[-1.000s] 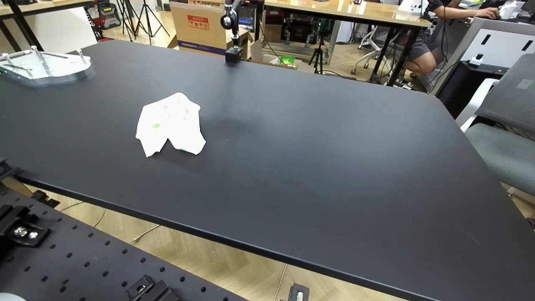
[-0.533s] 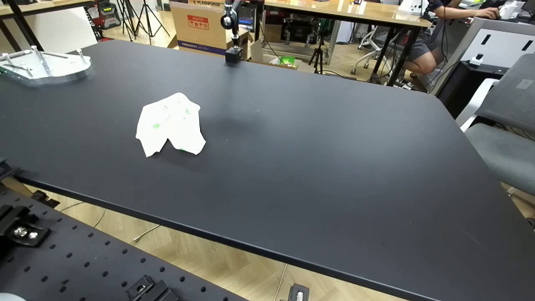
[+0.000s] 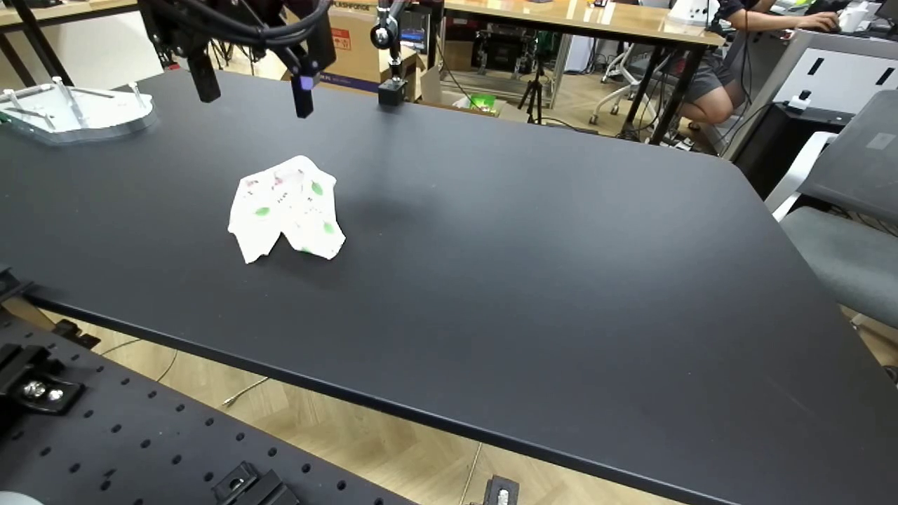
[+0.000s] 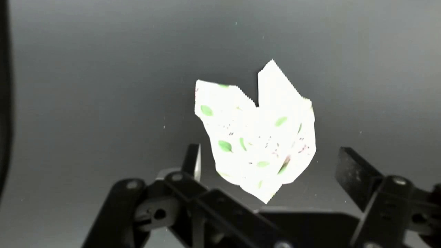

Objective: Pick up the the table cloth and hang it on the metallic arm

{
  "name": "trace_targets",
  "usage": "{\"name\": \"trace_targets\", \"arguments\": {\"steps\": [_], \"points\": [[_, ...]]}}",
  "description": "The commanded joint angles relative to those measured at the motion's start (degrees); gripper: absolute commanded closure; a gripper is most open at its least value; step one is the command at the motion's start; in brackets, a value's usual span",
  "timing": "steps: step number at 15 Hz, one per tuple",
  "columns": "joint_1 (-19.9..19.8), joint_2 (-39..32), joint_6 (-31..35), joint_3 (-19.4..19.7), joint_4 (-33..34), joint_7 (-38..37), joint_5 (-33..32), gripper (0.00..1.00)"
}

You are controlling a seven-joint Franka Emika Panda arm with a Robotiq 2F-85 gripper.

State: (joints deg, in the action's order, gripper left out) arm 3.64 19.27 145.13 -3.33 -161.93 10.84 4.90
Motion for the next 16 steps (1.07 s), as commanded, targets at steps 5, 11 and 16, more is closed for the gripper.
{"name": "trace_targets", "arguments": {"steps": [5, 11, 16], "points": [[-0.5, -17.0, 26.1, -3.9, 0.3, -10.8, -8.6, 0.0], [1.0, -28.0, 27.6, -4.0, 0.8, -8.5, -4.0, 0.0], [0.5, -32.2, 32.4, -4.6, 1.4, -8.4, -4.5, 0.25]]}}
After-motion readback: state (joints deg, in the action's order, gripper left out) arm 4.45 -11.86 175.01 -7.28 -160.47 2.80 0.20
